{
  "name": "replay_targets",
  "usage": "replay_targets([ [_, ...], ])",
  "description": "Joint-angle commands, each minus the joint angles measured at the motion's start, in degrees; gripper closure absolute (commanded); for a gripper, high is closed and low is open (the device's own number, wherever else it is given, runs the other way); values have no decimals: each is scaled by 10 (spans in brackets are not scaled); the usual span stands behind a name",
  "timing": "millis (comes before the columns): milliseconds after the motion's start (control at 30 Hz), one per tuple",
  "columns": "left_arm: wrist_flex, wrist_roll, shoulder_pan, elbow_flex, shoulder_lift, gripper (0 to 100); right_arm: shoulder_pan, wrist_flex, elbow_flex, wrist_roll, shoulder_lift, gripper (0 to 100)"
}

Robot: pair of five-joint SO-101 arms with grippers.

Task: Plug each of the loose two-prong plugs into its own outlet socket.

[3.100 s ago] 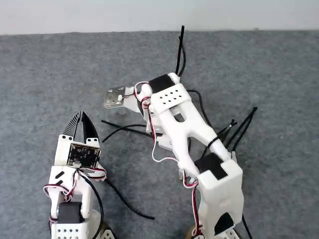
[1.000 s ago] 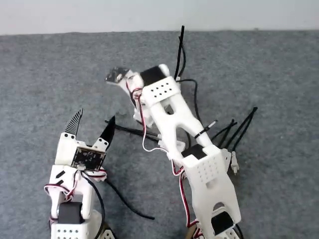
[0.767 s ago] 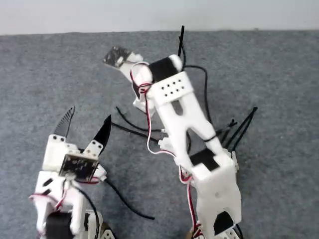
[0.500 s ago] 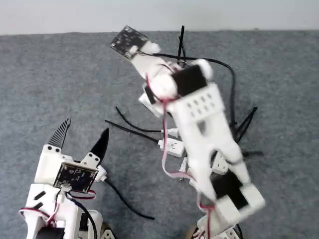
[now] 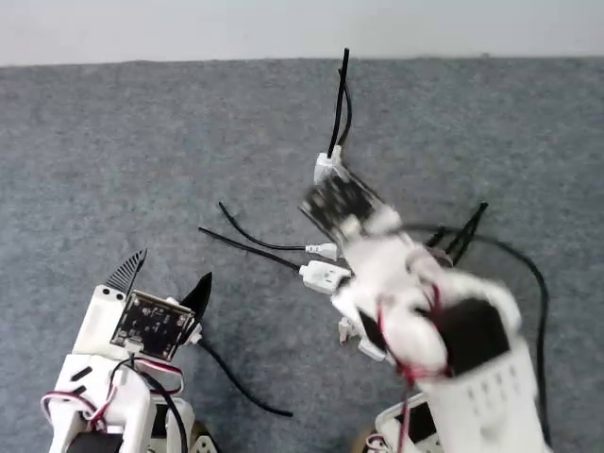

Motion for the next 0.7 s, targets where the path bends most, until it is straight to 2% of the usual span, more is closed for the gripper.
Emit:
replay_targets([
  [0, 3, 0, -2, -15, -10, 705, 43, -71, 178, 30, -180, 786],
  [167, 0, -3, -2, 0, -10, 705, 108, -117, 309, 86, -325, 786],
  [333, -7, -1, -2, 10, -10, 705, 161, -156, 414, 90, -430, 789],
  [533, -33, 0, -2, 49, -10, 705, 167, -159, 512, 90, -534, 789],
  [667, -47, 4, -2, 68, -9, 705, 164, -161, 531, 90, -532, 789],
])
